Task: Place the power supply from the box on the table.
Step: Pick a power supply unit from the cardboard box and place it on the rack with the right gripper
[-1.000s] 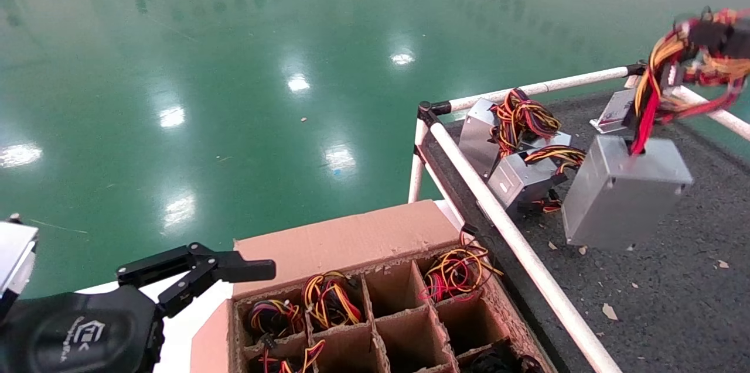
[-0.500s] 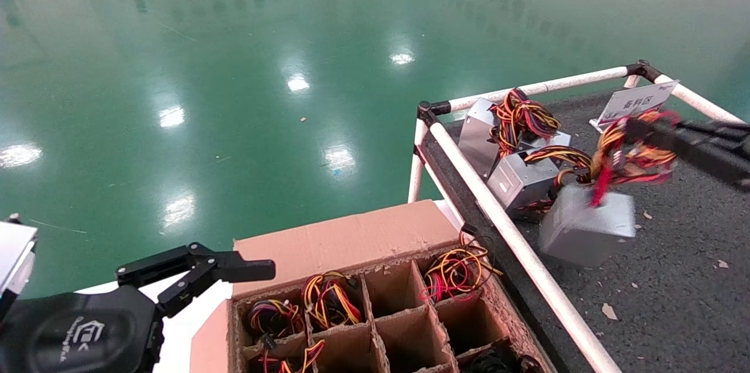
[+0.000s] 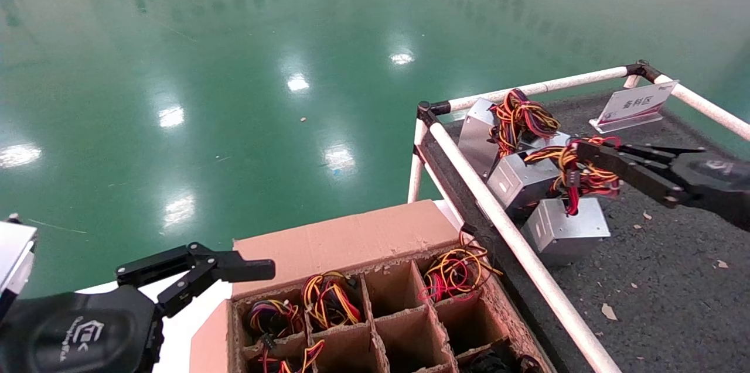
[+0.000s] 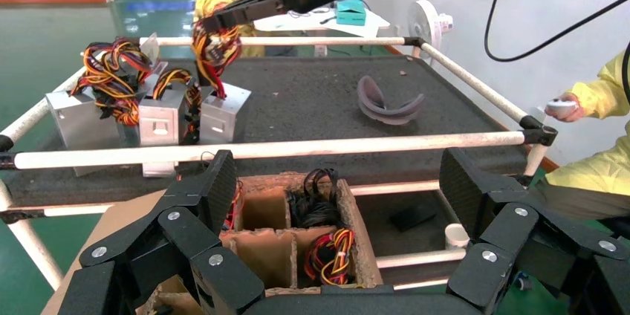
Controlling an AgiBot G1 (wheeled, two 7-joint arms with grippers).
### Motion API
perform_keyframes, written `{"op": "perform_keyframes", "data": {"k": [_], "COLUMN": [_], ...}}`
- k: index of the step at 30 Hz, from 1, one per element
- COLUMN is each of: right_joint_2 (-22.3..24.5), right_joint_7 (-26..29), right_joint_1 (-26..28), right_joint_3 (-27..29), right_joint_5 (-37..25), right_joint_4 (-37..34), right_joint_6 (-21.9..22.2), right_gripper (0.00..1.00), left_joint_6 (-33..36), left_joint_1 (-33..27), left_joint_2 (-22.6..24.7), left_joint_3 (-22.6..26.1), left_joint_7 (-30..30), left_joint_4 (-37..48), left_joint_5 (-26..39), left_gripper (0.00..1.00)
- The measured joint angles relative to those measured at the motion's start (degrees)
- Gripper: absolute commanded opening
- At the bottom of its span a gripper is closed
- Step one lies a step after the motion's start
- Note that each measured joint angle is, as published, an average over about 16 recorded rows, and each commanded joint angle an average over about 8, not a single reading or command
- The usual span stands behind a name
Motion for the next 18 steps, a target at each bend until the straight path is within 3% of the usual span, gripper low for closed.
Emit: {"op": "perform_keyframes", "data": {"k": [3, 6, 7, 11, 14, 15, 18], "right_joint_2": [-1.29, -2.54, -2.90, -4.21, -4.86, -5.02, -5.35], "right_joint_7": [-1.60, -3.06, -3.47, -4.98, -5.77, -5.96, -6.35], "right_joint_1": [0.94, 1.92, 2.22, 3.34, 3.90, 4.04, 4.31], "right_joint_3": [-0.48, -0.97, -1.12, -1.72, -2.08, -2.18, -2.40], "right_joint_5": [-0.90, -1.83, -2.11, -3.17, -3.81, -3.97, -4.35], "right_joint_4": [-2.06, -3.98, -4.53, -6.65, -7.77, -8.05, -8.64], "right_joint_6": [1.02, 2.13, 2.47, 3.63, 4.20, 4.33, 4.60], "right_gripper": [0.00, 0.11, 0.19, 0.68, 0.95, 1.00, 1.00], "left_joint_6": [0.00, 0.00, 0.00, -0.01, -0.01, -0.01, -0.02], "left_joint_1": [0.00, 0.00, 0.00, 0.00, 0.00, 0.00, 0.01], "left_joint_2": [0.00, 0.00, 0.00, -0.01, -0.01, -0.01, -0.01], "left_joint_3": [0.00, 0.01, 0.01, 0.01, 0.01, 0.01, 0.01], "left_joint_7": [0.00, 0.00, 0.00, 0.01, 0.01, 0.01, 0.01], "left_joint_4": [0.00, 0.00, 0.00, 0.00, 0.01, 0.01, 0.01], "left_joint_5": [0.00, 0.00, -0.01, -0.01, -0.01, -0.01, -0.02], "left_gripper": [1.00, 1.00, 1.00, 1.00, 1.00, 1.00, 1.00]}}
